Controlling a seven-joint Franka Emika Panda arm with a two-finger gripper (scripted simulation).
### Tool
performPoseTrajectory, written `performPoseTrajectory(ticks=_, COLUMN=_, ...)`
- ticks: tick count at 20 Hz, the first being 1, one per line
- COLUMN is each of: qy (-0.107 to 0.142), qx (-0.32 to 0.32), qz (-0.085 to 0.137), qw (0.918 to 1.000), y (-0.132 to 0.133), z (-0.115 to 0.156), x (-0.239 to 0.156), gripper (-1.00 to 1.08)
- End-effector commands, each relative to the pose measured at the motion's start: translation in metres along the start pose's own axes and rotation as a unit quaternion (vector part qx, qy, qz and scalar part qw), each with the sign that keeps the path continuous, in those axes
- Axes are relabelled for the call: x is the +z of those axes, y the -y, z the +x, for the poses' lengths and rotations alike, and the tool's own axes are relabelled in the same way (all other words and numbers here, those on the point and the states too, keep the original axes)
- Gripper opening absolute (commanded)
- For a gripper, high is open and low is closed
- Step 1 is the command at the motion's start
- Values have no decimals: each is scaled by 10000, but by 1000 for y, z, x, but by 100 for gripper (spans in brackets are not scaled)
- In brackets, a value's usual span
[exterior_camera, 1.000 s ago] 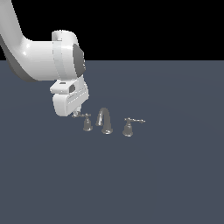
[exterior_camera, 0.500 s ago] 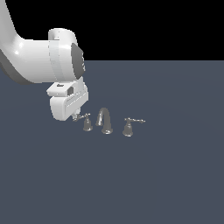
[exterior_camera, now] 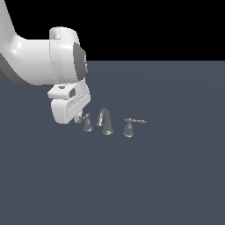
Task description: Turn on the faucet by rotating a designated handle.
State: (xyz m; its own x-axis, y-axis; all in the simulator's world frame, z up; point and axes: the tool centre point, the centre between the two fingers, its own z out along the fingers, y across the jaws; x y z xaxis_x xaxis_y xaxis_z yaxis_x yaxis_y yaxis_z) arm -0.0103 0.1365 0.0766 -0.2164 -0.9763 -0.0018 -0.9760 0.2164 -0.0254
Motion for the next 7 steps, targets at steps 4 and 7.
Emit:
performPoseTrajectory(ticks=4, qy=-15, qx=-16, qz=-109, qw=9999, y=-20, z=17, x=-1, gripper=-100)
performPoseTrajectory(ticks=7, qy=-10, qx=-25, qz=-125, qw=9999, y=-26, z=22, x=-1, gripper=-100)
